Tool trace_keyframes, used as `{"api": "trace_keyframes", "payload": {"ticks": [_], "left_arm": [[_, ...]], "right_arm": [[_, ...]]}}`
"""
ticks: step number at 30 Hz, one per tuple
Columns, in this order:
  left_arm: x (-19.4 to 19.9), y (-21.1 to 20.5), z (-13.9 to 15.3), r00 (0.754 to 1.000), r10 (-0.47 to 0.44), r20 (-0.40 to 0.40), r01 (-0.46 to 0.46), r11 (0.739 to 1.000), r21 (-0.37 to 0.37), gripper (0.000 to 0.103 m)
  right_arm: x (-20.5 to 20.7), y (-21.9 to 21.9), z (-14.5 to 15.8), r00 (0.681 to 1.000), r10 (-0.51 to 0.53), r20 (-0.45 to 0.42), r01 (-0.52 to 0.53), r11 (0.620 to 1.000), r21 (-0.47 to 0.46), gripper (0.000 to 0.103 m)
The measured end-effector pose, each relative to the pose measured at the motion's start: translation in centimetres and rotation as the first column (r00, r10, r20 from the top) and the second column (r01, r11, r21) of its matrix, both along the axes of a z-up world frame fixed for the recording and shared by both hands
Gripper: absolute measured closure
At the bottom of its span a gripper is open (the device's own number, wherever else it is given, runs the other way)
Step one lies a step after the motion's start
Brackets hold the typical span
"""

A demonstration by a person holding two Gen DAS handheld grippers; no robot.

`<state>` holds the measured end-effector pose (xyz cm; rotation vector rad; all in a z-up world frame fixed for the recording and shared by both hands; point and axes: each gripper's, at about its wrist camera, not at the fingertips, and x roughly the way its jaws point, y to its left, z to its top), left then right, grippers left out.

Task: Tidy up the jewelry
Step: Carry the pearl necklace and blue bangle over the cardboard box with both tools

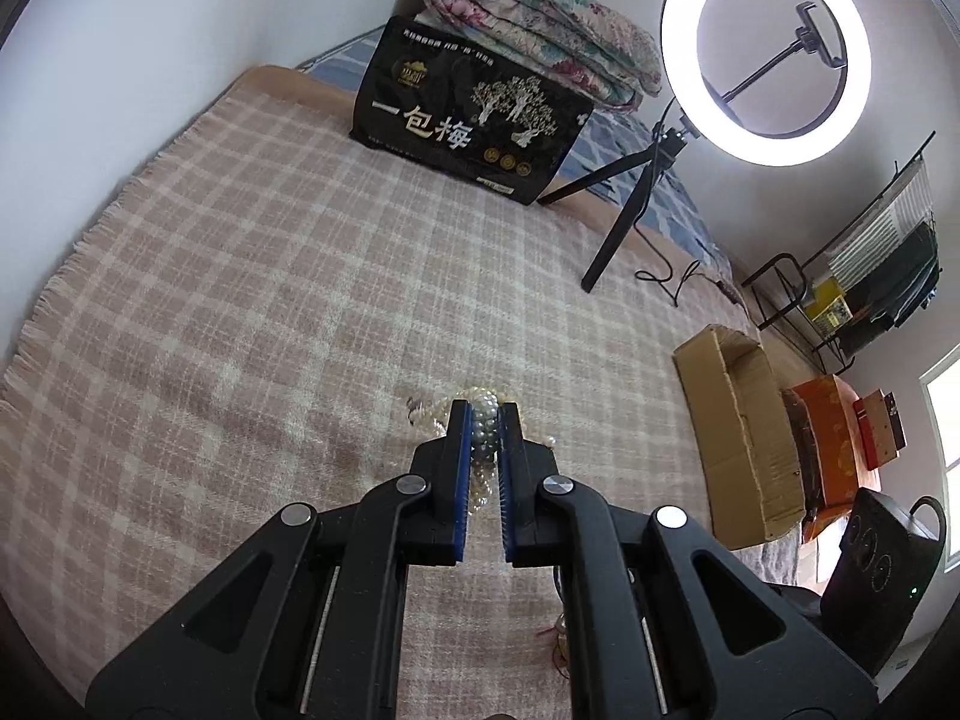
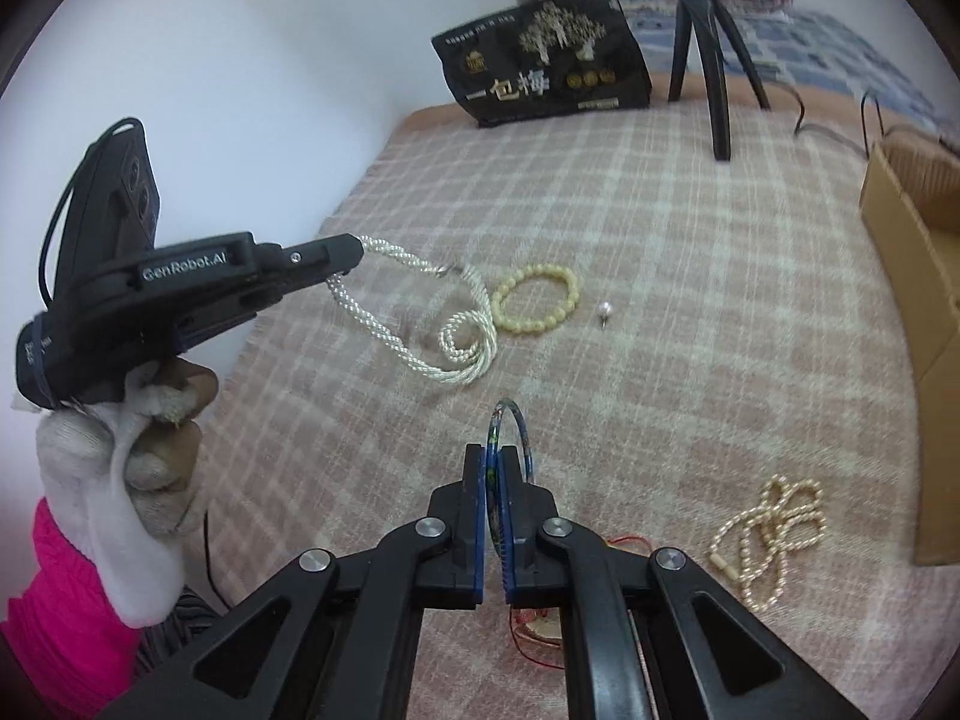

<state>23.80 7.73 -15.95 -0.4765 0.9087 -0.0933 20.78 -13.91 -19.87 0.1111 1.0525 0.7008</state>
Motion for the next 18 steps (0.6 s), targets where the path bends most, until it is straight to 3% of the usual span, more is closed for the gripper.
{"api": "trace_keyframes", "payload": {"ticks": [10,18], "left_arm": [[-1.1,-2.4,5.5,0.992,-0.05,0.112,0.053,0.998,-0.018,0.097],[-0.9,-5.6,8.0,0.982,-0.101,0.158,0.104,0.994,-0.014,0.097]], "right_arm": [[-0.7,-1.7,3.2,0.993,-0.035,0.112,0.035,0.999,0.0,0.102],[-0.8,-5.4,4.9,0.98,-0.101,0.17,0.103,0.995,-0.004,0.102]]}}
